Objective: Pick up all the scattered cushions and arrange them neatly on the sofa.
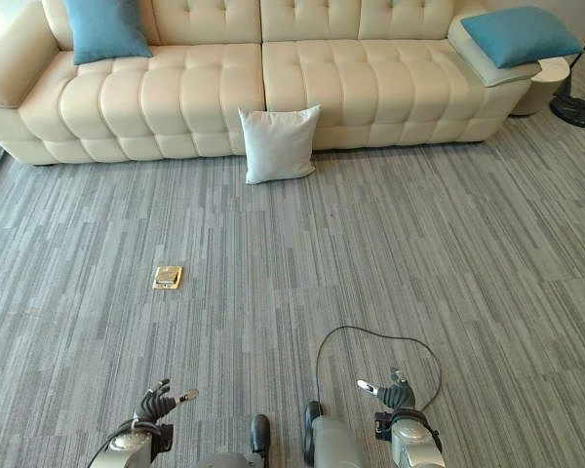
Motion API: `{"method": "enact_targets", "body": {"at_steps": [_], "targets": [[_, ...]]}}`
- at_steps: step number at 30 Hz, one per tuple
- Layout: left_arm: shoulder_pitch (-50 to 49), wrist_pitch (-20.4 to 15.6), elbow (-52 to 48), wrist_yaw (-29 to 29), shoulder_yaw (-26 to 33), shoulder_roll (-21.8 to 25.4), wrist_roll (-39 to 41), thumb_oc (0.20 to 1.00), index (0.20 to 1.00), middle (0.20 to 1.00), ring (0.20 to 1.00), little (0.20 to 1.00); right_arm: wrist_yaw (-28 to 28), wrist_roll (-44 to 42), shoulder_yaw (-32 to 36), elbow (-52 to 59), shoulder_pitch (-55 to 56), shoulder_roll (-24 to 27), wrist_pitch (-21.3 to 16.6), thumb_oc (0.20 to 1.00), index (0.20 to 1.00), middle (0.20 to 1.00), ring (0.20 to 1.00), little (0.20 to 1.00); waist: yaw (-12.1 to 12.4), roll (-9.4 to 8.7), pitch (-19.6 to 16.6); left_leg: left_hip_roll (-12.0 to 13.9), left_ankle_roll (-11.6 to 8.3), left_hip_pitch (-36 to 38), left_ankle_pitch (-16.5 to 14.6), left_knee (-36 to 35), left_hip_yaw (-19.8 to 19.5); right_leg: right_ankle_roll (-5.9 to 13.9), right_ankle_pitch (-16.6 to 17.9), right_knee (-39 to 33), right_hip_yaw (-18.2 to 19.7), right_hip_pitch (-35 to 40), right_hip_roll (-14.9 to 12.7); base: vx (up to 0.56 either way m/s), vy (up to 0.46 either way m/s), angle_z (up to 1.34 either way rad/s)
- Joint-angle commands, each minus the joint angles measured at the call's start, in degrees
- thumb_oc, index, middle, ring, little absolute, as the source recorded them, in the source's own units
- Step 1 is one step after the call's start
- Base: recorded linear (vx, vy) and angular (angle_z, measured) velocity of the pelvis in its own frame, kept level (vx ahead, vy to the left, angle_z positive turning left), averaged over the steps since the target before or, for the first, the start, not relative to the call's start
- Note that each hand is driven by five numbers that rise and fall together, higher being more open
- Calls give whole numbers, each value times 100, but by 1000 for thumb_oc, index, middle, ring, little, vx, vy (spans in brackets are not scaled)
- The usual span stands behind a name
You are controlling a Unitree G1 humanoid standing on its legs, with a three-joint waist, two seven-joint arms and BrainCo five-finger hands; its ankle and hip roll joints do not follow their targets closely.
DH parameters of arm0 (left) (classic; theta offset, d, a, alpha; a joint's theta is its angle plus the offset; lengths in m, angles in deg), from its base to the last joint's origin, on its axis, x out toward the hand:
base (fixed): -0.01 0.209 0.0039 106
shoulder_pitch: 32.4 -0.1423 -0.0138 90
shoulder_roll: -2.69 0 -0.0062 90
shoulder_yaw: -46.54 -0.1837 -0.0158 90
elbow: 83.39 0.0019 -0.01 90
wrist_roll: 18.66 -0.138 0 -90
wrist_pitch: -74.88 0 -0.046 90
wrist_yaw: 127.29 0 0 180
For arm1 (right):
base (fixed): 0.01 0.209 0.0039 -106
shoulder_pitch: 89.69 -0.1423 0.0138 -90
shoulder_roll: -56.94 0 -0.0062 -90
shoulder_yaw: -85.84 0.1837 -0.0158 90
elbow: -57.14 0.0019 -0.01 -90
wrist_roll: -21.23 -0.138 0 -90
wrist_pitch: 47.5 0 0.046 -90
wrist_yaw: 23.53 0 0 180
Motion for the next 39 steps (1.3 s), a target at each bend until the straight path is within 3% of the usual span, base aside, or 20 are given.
{"method": "enact_targets", "body": {"at_steps": [1, 5, 7, 9, 14, 16, 17, 19, 21, 22, 24, 25, 28, 30, 35, 37, 38, 39], "targets": [[79, -205, -232, -96, 12, 53, 81, 1000, 1000, 1000, 1000, 1000, 122, 132, 120, 287, -47, 188, -162, 1000, 1000, 1000, 1000, 1000, -66, 109, 61, -36, -346, 759, -919, -34, -12, 179, 358, -1829, -305, 389, 242, 270, -131, -4], [22, -211, -247, -46, 9, 16, 22, 1000, 1000, 1000, 1000, 1000, 113, 212, 152, 334, 57, 226, -128, 1000, 1000, 1000, 1000, 1000, -118, 106, 11, 11, -425, 979, -1017, -34, -34, 228, 554, -2349, -450, 526, 269, 307, -138, 5], [-15, -211, -239, -26, -16, -5, -24, 1000, 1000, 1000, 1000, 1000, 95, 236, 153, 310, 129, 215, -130, 1000, 1000, 1000, 1000, 1000, -118, 121, -49, 42, -464, 1077, -1056, -34, -84, 176, 467, -2366, -487, 669, 264, 340, -153, 15], [-92, -194, -233, -18, -36, -94, 37, 1000, 1000, 1000, 1000, 1000, 57, 213, 149, 241, 196, 266, -133, 1000, 1000, 1000, 1000, 1000, -180, 216, -226, 181, -525, 1172, -1000, 201, -94, -36, 366, -2145, -445, 813, 392, 546, -273, 28], [-114, -221, -189, 13, -61, -211, 272, 1000, 1000, 1000, 1000, 1000, 41, 33, 212, 196, 228, 431, -196, 1000, 1000, 1000, 1000, 1000, -209, 305, -224, 267, -937, 496, -340, 2098, -23, -355, -20, -2191, -410, 1370, 501, 288, -188, 23], [-57, -231, -175, 6, -89, -221, 373, 1000, 1000, 1000, 1000, 1000, 78, -19, 239, 225, 214, 476, -199, 1000, 1000, 1000, 1000, 1000, -179, 261, -138, 287, -1000, 137, -138, 2797, -3, -482, -156, -2199, -384, 1555, 492, 208, -185, -11], [-39, -238, -191, 14, -113, -217, 389, 1000, 1000, 1000, 1000, 1000, 85, -45, 268, 207, 212, 500, -188, 1000, 1000, 1000, 1000, 1000, -168, 229, -83, 309, -963, -60, -180, 2930, 27, -518, -197, -2236, -363, 1663, 459, 181, -156, -8], [-28, -222, -180, 13, -127, -218, 375, 1000, 1000, 1000, 1000, 1000, 98, -63, 284, 199, 210, 509, -186, 1000, 1000, 1000, 1000, 1000, -166, 186, -57, 317, -899, -255, -284, 2875, 80, -530, -208, -2282, -357, 1742, 403, 152, -101, 9], [-43, -182, -149, 31, -160, -211, 325, 1000, 1000, 1000, 1000, 1000, 107, -91, 296, 194, 208, 529, -180, 1000, 1000, 1000, 1000, 1000, -130, 46, -37, 179, -697, -674, -737, 2278, 58, -485, -254, -2451, -324, 2021, 288, 302, -86, 22], [-103, -145, -155, 26, -173, -210, 259, 1000, 1000, 1000, 1000, 1000, 108, -35, 265, 205, 242, 531, -170, 1000, 1000, 1000, 1000, 1000, -116, 29, -52, 136, -696, -804, -631, 1549, -97, -460, -299, -2499, -297, 2157, 275, 248, -17, 13], [-106, -144, -156, 26, -173, -210, 258, 1000, 1000, 1000, 1000, 1000, 108, -35, 264, 206, 245, 531, -169, 1000, 1000, 1000, 1000, 1000, -118, 18, -38, 125, -695, -753, -604, 1491, -97, -457, -304, -2503, -297, 2183, 264, 177, 3, -5], [-184, -117, -180, 33, -188, -200, 208, 1000, 1000, 1000, 1000, 1000, 98, 27, 231, 212, 283, 538, -153, 1000, 1000, 1000, 1000, 1000, -118, 56, -79, 183, -771, -915, -48, 759, -290, -487, -350, -2578, -296, 2329, 326, 261, 25, -8], [-233, -57, -117, 67, -180, -165, 58, 1000, 1000, 1000, 1000, 1000, 74, 95, 182, 143, 289, 510, -97, 1000, 1000, 1000, 1000, 1000, -103, 102, -123, 118, -936, -1132, 461, -34, -211, -472, -418, -2720, -197, 2718, 423, 362, 79, 8], [-256, -47, -128, 85, -137, -143, 38, 1000, 1000, 1000, 1000, 1000, 45, 118, 164, 141, 281, 494, -80, 1000, 1000, 1000, 1000, 1000, -56, 108, -167, 98, -943, -1075, 547, -34, -219, -438, -465, -2714, -117, 2833, 429, 339, 117, -7], [-317, -63, 25, 53, -45, -106, 42, 1000, 1000, 1000, 1000, 1000, -25, 255, 123, 126, 283, 404, -50, 1000, 1000, 1000, 1000, 1000, 33, -42, -441, -16, -630, -867, 186, 310, -205, -234, -679, -2534, 69, 3100, 167, 405, 177, -50], [-316, -58, 2, 64, -65, -67, 13, 1000, 1000, 1000, 1000, 1000, -60, 292, 71, 72, 250, 375, -49, 1000, 1000, 1000, 1000, 1000, 69, -93, -486, -64, -518, -819, -16, 454, -137, -136, -701, -2056, 116, 2941, 71, 314, 180, -15], [-315, -48, -29, 71, -60, -37, 6, 1000, 1000, 1000, 1000, 1000, -86, 339, 32, 93, 226, 348, -33, 1000, 1000, 1000, 1000, 1000, 99, -99, -484, -102, -426, -757, -143, 498, -86, -47, -697, -1481, 77, 2738, -16, 199, 136, -17], [-315, -48, -29, 71, -60, -37, 6, 1000, 1000, 1000, 1000, 1000, -86, 339, 32, 93, 226, 348, -33, 1000, 1000, 1000, 1000, 1000, 99, -99, -484, -102, -426, -758, -143, 498, -86, -47, -698, -1481, 77, 2737, -16, 181, 198, -17]]}}
